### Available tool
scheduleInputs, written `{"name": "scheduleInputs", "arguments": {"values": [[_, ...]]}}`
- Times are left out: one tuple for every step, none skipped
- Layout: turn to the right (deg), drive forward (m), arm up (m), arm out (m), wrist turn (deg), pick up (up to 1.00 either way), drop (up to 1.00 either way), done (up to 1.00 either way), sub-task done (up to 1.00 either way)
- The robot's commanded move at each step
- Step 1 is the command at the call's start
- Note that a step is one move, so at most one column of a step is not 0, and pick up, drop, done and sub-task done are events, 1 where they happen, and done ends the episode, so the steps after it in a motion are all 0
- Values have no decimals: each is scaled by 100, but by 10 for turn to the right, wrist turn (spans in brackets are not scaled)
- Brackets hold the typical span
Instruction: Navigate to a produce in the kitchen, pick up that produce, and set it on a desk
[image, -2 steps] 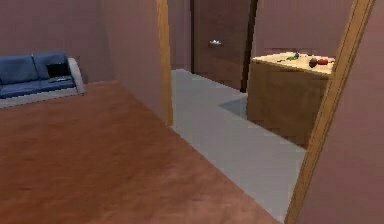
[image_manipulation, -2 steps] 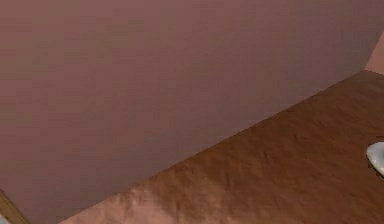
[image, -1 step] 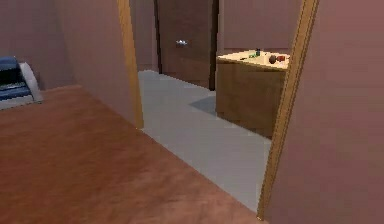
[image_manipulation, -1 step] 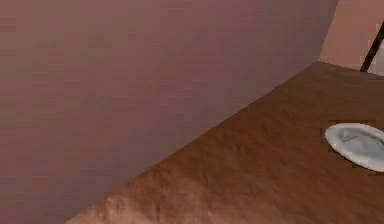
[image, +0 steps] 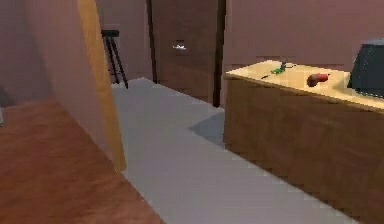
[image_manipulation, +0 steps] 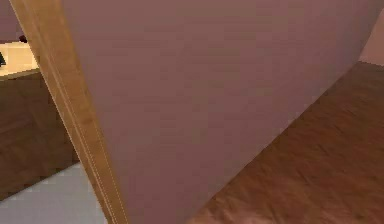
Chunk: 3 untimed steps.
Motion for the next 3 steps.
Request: {"name": "scheduleInputs", "arguments": {"values": [[0,50,0,0,0,0,0,0,0],[450,0,0,0,0,0,0,0,0],[60,0,0,0,0,0,0,0,0]]}}
